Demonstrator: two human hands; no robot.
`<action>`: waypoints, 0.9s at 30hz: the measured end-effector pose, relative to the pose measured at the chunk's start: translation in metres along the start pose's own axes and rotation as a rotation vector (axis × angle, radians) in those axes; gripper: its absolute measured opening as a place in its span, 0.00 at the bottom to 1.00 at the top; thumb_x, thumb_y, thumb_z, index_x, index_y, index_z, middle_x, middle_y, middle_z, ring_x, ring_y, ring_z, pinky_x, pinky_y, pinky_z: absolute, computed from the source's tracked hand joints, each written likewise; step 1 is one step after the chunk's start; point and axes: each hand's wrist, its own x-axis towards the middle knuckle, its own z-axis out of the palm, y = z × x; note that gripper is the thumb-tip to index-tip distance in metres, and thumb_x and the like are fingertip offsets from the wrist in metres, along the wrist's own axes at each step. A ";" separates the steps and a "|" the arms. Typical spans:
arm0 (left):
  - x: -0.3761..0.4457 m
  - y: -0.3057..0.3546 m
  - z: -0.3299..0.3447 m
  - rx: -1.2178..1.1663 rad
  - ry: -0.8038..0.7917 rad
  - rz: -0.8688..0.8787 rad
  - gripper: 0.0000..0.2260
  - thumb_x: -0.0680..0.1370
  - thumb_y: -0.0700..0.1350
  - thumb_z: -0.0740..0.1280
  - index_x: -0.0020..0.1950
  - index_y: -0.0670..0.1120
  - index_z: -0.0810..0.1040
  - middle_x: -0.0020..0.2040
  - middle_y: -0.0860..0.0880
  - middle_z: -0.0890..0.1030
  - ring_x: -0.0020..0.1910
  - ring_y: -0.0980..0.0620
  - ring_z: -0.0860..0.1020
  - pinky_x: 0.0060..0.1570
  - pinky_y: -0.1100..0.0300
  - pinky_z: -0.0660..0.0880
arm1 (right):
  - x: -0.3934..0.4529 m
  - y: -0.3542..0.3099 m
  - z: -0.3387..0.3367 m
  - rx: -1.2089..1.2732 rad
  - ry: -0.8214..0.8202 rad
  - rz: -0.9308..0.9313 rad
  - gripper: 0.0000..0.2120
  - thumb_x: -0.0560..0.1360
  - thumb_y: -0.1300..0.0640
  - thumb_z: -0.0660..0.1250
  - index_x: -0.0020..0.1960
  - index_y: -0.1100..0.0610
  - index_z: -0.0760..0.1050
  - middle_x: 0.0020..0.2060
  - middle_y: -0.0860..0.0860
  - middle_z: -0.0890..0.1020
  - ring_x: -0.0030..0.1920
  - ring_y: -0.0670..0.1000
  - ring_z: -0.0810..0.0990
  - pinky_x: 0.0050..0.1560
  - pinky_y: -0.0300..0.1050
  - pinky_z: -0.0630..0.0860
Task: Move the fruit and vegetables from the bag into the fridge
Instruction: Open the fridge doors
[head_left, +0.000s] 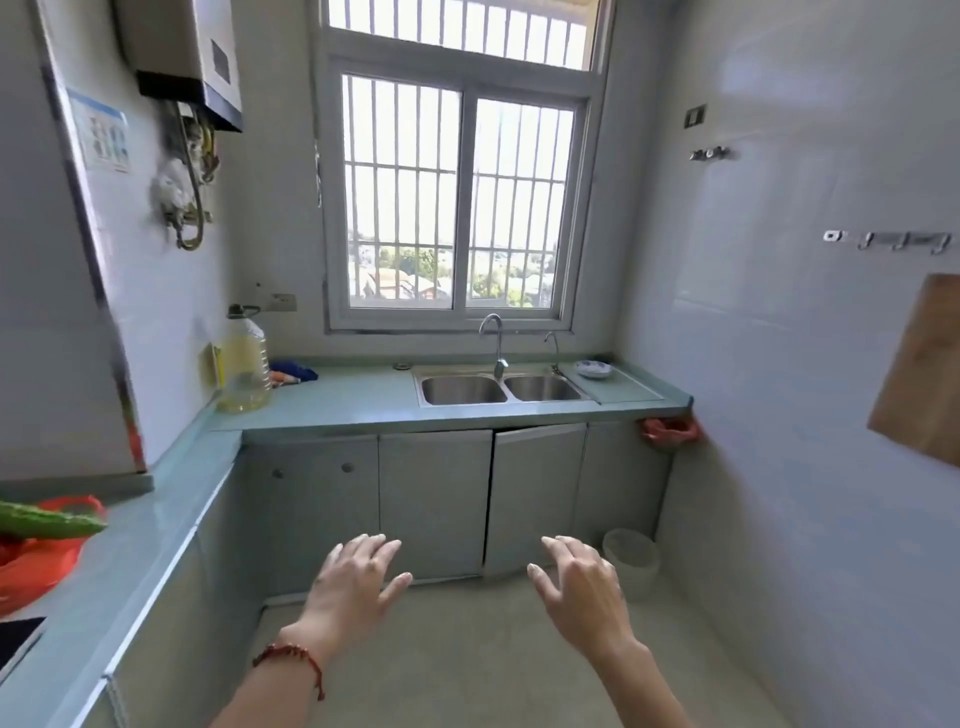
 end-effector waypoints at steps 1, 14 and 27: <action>0.021 0.001 0.003 -0.005 -0.001 0.023 0.48 0.57 0.66 0.32 0.72 0.50 0.62 0.73 0.51 0.63 0.73 0.53 0.58 0.71 0.55 0.52 | 0.016 0.005 0.002 -0.007 0.004 0.026 0.31 0.72 0.39 0.46 0.70 0.52 0.63 0.69 0.47 0.68 0.70 0.47 0.62 0.69 0.44 0.56; 0.234 0.066 0.053 -0.076 0.004 0.314 0.44 0.62 0.66 0.34 0.71 0.50 0.64 0.71 0.52 0.66 0.72 0.52 0.60 0.71 0.54 0.54 | 0.152 0.108 0.003 -0.054 0.071 0.293 0.23 0.78 0.45 0.54 0.71 0.52 0.62 0.69 0.46 0.67 0.70 0.46 0.62 0.69 0.42 0.55; 0.385 0.210 0.113 -0.183 -0.015 0.480 0.33 0.70 0.63 0.46 0.70 0.49 0.66 0.70 0.50 0.68 0.72 0.50 0.61 0.70 0.54 0.55 | 0.248 0.256 -0.016 -0.098 0.147 0.387 0.26 0.76 0.42 0.51 0.70 0.52 0.64 0.69 0.47 0.68 0.70 0.47 0.63 0.68 0.41 0.58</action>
